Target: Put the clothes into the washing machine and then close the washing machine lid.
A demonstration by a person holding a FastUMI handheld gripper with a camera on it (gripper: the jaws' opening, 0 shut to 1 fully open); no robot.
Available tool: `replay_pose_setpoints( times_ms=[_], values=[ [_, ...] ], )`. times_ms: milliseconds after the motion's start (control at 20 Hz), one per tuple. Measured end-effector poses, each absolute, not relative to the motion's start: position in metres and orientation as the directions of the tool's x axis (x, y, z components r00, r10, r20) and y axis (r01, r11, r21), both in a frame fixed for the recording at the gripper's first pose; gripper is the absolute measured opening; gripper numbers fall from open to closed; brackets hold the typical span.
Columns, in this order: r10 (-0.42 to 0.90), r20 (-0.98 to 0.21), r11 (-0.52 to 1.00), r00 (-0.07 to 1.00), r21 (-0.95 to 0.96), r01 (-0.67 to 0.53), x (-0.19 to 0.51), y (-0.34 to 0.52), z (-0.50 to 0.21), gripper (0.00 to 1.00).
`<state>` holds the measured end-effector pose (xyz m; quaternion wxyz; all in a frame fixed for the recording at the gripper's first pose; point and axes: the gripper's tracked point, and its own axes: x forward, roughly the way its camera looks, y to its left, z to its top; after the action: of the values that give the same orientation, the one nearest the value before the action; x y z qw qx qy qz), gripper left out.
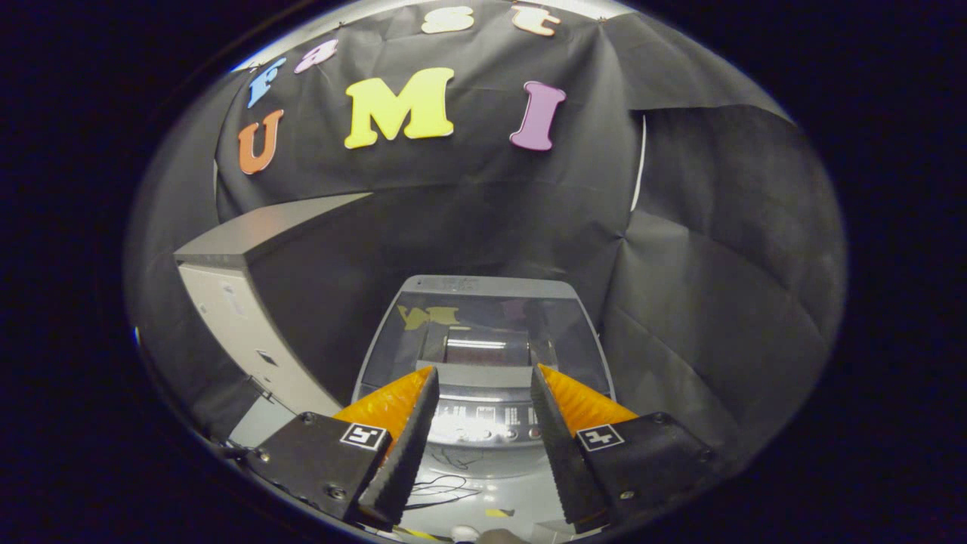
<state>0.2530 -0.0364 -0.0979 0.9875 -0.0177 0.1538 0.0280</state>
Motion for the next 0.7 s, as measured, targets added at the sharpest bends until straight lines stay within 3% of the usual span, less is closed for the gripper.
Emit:
replay_pose_setpoints(
  times_ms=[450, 700],
  values=[
    [-0.055, -0.172, 0.998, 0.984, 0.031, 0.061, 0.068, -0.010, -0.088, 0.79],
    [-0.047, -0.098, 0.999, 0.994, -0.031, 0.044, -0.010, 0.005, -0.072, 0.81]
  ],
)
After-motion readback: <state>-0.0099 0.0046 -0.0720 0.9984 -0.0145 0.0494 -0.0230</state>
